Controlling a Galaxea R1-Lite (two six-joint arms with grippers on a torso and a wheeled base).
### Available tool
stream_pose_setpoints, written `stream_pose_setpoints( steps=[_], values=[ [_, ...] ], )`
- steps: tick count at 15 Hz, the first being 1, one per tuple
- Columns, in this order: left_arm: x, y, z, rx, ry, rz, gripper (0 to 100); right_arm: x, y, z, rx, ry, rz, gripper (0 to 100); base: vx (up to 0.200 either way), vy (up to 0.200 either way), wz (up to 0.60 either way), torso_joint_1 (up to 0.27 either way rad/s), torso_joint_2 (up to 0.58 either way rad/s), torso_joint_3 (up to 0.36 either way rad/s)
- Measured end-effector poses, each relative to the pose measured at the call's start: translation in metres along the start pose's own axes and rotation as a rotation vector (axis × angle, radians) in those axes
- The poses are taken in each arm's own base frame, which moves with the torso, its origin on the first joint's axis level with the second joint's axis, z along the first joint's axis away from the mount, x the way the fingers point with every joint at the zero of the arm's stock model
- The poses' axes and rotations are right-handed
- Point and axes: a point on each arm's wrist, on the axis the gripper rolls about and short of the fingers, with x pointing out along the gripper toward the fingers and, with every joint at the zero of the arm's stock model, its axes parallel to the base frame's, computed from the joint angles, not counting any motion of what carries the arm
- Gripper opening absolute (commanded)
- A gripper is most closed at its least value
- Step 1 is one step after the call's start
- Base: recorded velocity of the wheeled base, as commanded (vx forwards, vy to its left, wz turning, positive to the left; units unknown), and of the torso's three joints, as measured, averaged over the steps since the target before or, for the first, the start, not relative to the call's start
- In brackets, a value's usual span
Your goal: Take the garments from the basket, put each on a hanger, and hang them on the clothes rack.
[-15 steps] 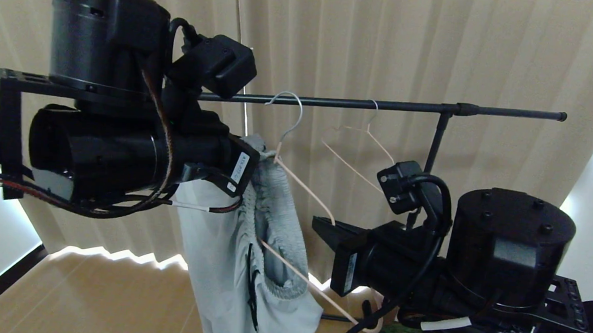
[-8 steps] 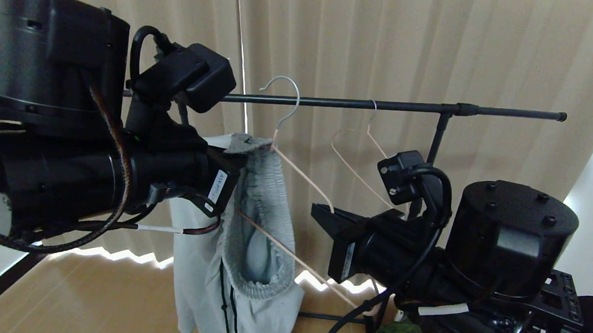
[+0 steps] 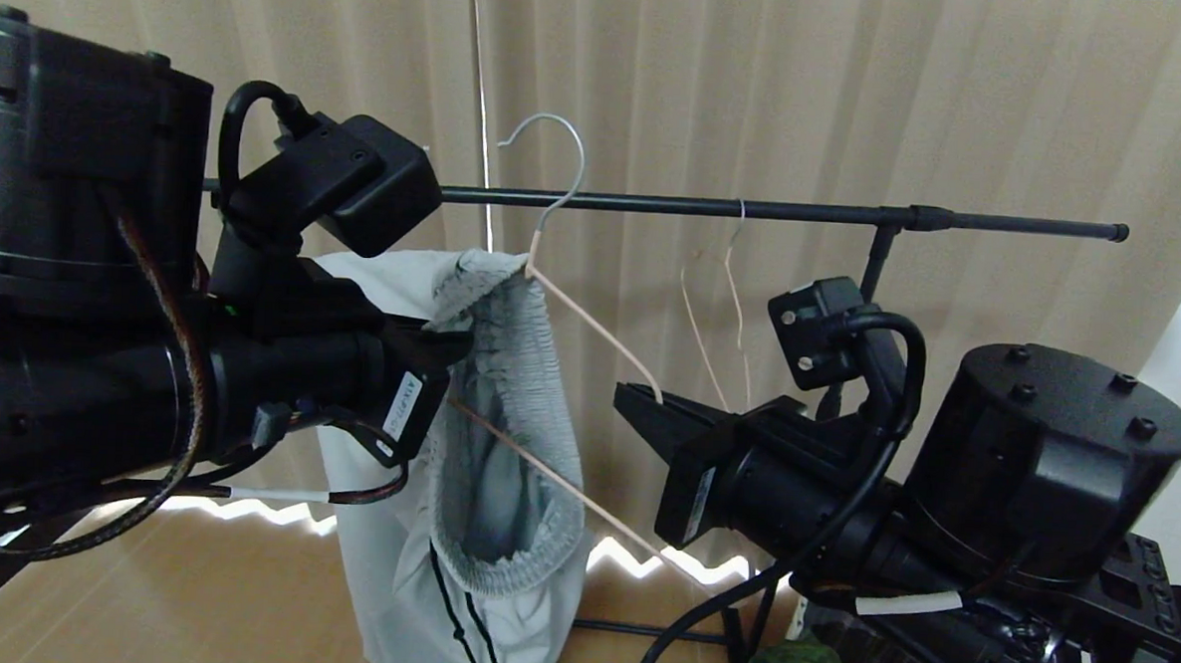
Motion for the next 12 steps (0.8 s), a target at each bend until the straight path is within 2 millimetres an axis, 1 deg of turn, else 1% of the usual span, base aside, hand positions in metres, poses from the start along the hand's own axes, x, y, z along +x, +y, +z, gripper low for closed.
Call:
stream_pose_setpoints(
  steps=[1,2,7,12],
  values=[
    [-0.002,-0.001,-0.001,0.001,0.001,-0.003,0,0.0,0.0,0.0,0.001,-0.003,0.001,0,0.0,0.0,0.0,0.0,0.0,0.0],
    [-0.003,-0.001,-0.002,0.003,-0.001,-0.006,100,0.0,0.0,0.001,0.001,-0.005,0.002,0,0.0,0.0,0.0,0.0,0.0,0.0],
    [-0.011,-0.005,-0.001,0.007,-0.026,-0.056,100,-0.001,0.001,0.006,0.012,-0.055,0.011,0,0.0,0.0,0.0,0.0,0.0,0.0],
    [-0.024,-0.003,-0.007,0.018,-0.04,-0.058,100,-0.001,-0.007,0.011,-0.017,-0.069,-0.015,0,0.0,0.0,0.0,0.0,0.0,0.0]
  ],
)
